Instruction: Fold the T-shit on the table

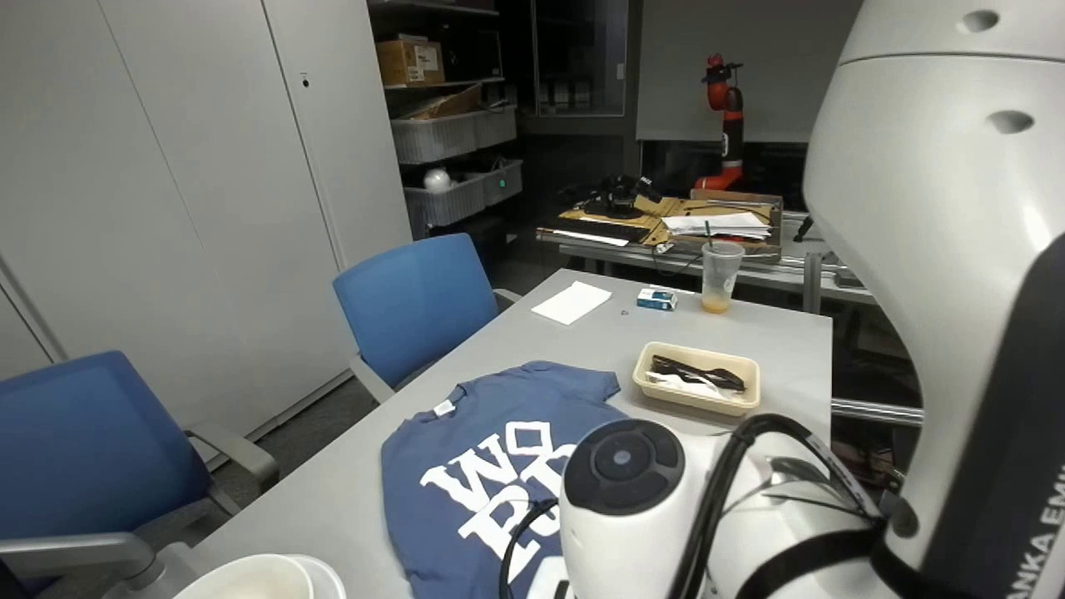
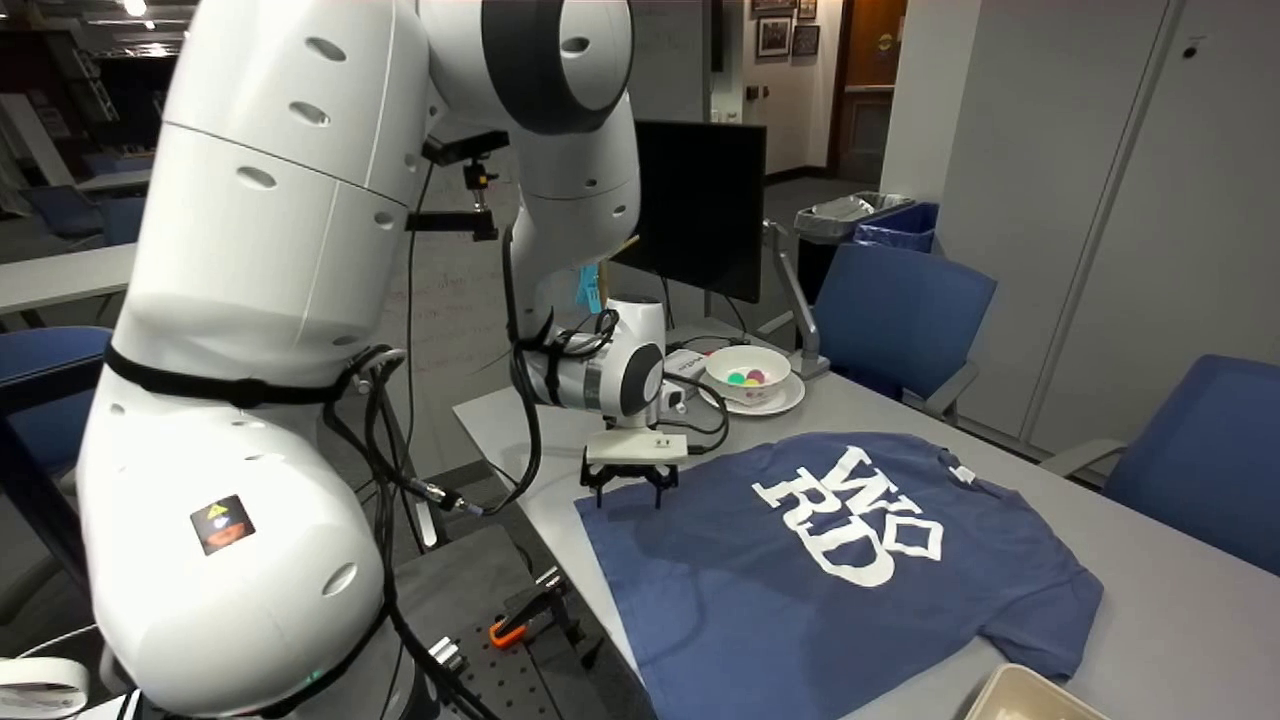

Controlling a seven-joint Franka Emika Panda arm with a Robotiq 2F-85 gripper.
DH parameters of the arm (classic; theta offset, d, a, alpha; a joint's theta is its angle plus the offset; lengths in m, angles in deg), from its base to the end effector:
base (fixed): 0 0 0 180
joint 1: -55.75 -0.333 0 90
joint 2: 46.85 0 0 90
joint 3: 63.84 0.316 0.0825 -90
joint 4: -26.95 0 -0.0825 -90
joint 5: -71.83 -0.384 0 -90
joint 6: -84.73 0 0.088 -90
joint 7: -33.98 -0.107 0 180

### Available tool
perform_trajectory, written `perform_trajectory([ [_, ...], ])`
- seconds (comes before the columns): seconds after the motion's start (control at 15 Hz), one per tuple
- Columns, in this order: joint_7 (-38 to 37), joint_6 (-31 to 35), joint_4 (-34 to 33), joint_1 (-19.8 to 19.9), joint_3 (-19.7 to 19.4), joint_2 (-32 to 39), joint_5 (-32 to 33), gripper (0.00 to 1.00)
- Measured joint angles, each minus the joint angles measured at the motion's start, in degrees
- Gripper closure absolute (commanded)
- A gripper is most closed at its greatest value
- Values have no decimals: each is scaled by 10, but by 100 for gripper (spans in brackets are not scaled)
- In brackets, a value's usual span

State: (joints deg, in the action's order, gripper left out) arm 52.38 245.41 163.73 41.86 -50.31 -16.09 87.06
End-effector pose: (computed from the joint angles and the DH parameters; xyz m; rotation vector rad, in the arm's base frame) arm 0.4079 0.2407 0.0971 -2.6981 -1.5251 0.1453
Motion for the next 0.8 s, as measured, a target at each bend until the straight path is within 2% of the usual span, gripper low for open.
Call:
perform_trajectory([
  [0.4,-5,22,17,-34,15,1,0,1],
  [0.67,-30,43,17,-52,14,10,0,8],
  [0.73,-38,49,16,-56,13,15,0,13],
  [0.8,-45,55,15,-60,10,20,0,12],
])
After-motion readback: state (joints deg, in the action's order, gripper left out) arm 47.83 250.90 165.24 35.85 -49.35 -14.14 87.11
